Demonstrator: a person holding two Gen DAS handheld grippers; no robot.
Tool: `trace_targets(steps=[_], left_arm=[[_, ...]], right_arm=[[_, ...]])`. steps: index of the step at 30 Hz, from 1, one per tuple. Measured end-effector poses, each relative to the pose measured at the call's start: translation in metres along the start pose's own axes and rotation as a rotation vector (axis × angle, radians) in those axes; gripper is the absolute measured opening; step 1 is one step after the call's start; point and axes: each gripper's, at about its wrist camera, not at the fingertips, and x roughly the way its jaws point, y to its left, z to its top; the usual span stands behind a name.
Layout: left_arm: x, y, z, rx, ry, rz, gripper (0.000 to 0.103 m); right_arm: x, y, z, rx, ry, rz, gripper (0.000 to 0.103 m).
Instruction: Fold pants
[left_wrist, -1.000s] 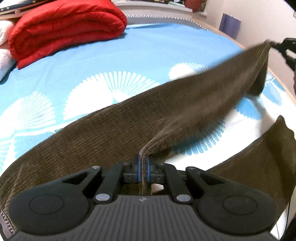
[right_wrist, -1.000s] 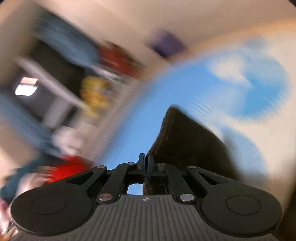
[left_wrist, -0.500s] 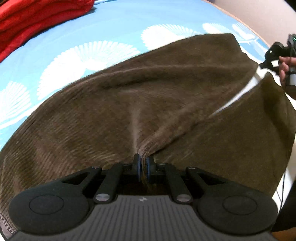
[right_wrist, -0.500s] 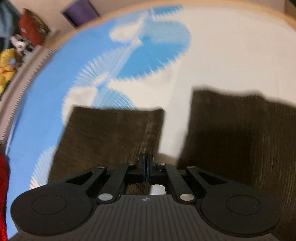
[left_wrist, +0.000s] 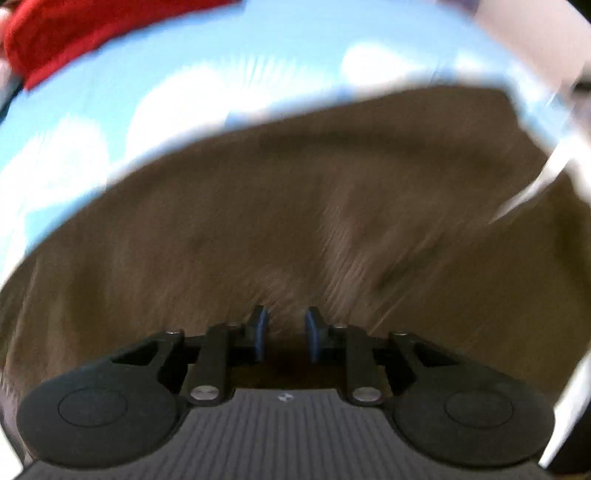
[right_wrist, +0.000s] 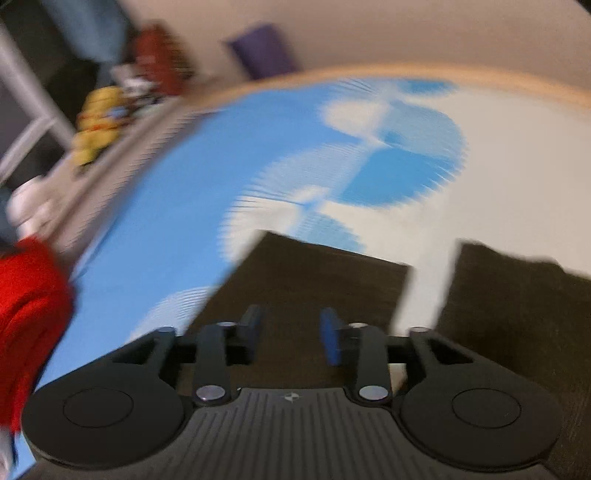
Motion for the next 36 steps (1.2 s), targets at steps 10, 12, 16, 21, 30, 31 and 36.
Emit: trace_targets(steps=[10, 12, 16, 21, 30, 31, 36], left_arm=[[-0.146, 0.034, -0.02, -0.229, -0.275, -0.001, 0.027], [-0.175, 0.049, -0.035, -0.256, -0.301, 0.032, 0.031], [-0.198, 0.091, -0.096, -0.374, -0.314, 0.084, 0.036], [-0.158, 0.154, -0.188, -0.643, -0.11, 0.097, 0.032], [-0.146, 0.2, -0.257, -0.726, -0.009, 0.1, 0.039], [-0.147, 0.203, -0.257, -0.729, -0.003, 0.091, 0.045], [-0.129, 0.198, -0.25, -0.698, 0.034, 0.052, 0.057]], right_arm=[[-0.161, 0.059, -0.022, -0.37, -0.026, 0.332, 0.051], [-0.189, 0.064, -0.03, -0.443, -0.033, 0.381, 0.053], [-0.223, 0.051, -0.055, -0.529, -0.017, 0.458, 0.059], [-0.222, 0.032, -0.077, -0.626, 0.002, 0.328, 0.057], [-0.213, 0.016, -0.08, -0.604, 0.054, 0.324, 0.057], [-0.208, 0.015, -0.08, -0.61, 0.056, 0.32, 0.057], [-0.203, 0.019, -0.085, -0.612, 0.061, 0.297, 0.057]])
